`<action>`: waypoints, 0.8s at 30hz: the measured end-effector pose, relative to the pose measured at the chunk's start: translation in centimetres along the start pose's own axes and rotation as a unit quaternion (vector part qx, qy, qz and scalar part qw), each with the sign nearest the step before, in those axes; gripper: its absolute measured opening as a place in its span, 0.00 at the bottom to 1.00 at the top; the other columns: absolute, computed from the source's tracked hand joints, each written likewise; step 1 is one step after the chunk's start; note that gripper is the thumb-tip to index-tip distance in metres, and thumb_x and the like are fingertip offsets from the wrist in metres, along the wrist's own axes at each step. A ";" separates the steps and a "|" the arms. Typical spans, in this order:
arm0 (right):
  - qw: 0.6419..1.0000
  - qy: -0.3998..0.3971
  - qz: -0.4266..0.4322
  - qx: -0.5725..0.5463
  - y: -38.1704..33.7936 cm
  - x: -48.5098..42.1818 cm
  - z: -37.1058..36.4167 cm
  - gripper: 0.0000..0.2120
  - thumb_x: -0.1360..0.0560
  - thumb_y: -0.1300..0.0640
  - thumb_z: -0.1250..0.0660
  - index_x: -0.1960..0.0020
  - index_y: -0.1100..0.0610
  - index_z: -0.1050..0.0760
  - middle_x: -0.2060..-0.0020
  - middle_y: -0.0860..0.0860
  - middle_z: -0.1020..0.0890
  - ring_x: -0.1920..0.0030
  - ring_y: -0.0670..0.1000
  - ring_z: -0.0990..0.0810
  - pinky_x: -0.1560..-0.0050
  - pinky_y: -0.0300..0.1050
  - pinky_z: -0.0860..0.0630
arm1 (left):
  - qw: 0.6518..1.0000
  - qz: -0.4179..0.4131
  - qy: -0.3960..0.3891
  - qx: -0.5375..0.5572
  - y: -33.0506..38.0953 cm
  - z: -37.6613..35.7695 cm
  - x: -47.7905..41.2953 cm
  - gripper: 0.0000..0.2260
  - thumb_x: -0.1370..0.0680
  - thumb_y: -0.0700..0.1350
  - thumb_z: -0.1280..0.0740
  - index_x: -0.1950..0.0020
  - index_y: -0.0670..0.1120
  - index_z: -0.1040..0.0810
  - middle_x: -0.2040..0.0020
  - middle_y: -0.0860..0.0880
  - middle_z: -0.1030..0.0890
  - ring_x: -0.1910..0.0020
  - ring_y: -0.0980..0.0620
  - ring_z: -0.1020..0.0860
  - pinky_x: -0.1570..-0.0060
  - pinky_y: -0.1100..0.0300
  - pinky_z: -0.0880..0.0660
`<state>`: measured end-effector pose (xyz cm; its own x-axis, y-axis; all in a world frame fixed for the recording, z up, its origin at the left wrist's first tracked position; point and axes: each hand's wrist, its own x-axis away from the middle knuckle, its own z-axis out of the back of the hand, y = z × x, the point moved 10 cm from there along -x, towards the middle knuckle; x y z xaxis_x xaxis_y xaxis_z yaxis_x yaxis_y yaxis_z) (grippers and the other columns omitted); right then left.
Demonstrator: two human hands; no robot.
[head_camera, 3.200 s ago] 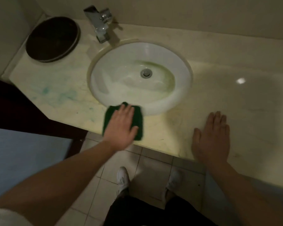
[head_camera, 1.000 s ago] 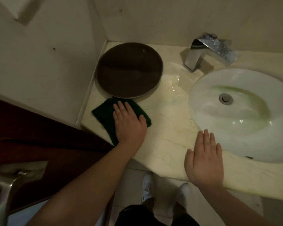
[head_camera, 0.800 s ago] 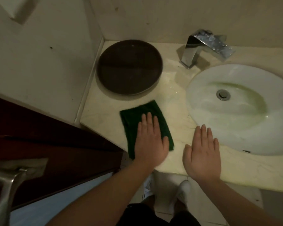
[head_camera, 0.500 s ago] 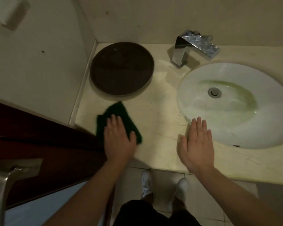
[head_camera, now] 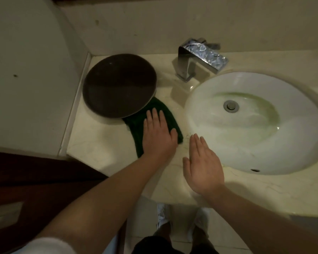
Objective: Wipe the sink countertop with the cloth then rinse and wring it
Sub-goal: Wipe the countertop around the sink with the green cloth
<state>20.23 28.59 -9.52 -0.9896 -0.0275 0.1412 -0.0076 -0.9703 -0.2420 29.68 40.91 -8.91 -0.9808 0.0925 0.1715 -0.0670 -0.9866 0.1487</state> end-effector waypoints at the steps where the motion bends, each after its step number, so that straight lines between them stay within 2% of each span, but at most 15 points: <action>1: 1.000 0.001 -0.002 -0.003 0.1 0.0 0.0 0.31 0.21 0.48 0.48 0.22 0.61 0.45 0.23 0.56 0.40 0.23 0.55 0.42 0.27 0.49 0.41 | 1.000 -0.005 -0.003 0.001 0.3 0.1 -1.0 0.32 0.20 0.55 0.51 0.22 0.39 0.55 0.21 0.38 0.52 0.22 0.41 0.54 0.24 0.47 0.54; 7: 0.999 0.007 -0.012 -0.032 0.2 -0.1 0.1 0.31 0.23 0.48 0.50 0.23 0.61 0.43 0.23 0.56 0.38 0.23 0.55 0.40 0.27 0.51 0.37 | 0.997 -0.072 -0.011 -0.018 3.9 0.0 -4.8 0.32 0.21 0.53 0.51 0.22 0.38 0.52 0.21 0.37 0.50 0.22 0.40 0.53 0.24 0.46 0.53; 12: 0.999 0.013 -0.046 -0.026 0.7 0.0 0.0 0.33 0.23 0.47 0.48 0.22 0.63 0.46 0.23 0.58 0.39 0.23 0.56 0.41 0.25 0.53 0.40 | 0.993 -0.101 -0.013 -0.056 5.4 -0.3 -4.8 0.31 0.21 0.51 0.49 0.22 0.37 0.52 0.21 0.37 0.49 0.22 0.39 0.52 0.24 0.46 0.54; 15: 0.996 0.037 -0.078 -0.037 1.4 0.4 0.5 0.32 0.24 0.51 0.49 0.23 0.64 0.43 0.25 0.60 0.35 0.24 0.58 0.39 0.25 0.52 0.41 | 0.986 -0.150 -0.023 -0.068 6.4 -1.0 -2.0 0.30 0.20 0.51 0.50 0.22 0.39 0.53 0.21 0.38 0.52 0.22 0.40 0.54 0.24 0.46 0.53; 18: 0.990 0.072 -0.104 -0.056 2.3 1.0 1.1 0.32 0.27 0.54 0.50 0.26 0.67 0.37 0.30 0.63 0.29 0.28 0.61 0.32 0.27 0.55 0.36 | 0.976 -0.205 -0.042 -0.066 6.7 -1.8 2.1 0.28 0.19 0.51 0.53 0.22 0.41 0.54 0.20 0.41 0.54 0.22 0.43 0.56 0.23 0.48 0.56; 21: 0.992 0.076 -0.087 -0.059 2.3 1.2 1.3 0.31 0.28 0.56 0.51 0.27 0.67 0.35 0.32 0.63 0.27 0.29 0.61 0.30 0.28 0.54 0.34 | 0.967 -0.239 -0.067 -0.062 5.1 -2.7 7.5 0.29 0.20 0.52 0.57 0.22 0.42 0.58 0.21 0.42 0.57 0.22 0.44 0.59 0.24 0.48 0.58; 24: 0.997 0.058 -0.039 -0.030 0.7 0.9 0.9 0.29 0.25 0.55 0.49 0.26 0.64 0.37 0.28 0.60 0.30 0.26 0.59 0.35 0.27 0.55 0.37 | 0.960 -0.262 -0.082 -0.055 2.1 -3.4 12.3 0.30 0.21 0.53 0.53 0.22 0.42 0.53 0.20 0.43 0.52 0.22 0.43 0.54 0.24 0.46 0.54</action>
<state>19.42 27.62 -8.67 -0.9956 0.0793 0.0502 -0.0906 -0.9520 -0.2924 16.86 39.53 -9.79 -0.7661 0.5903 0.2541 -0.5705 -0.8067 0.1541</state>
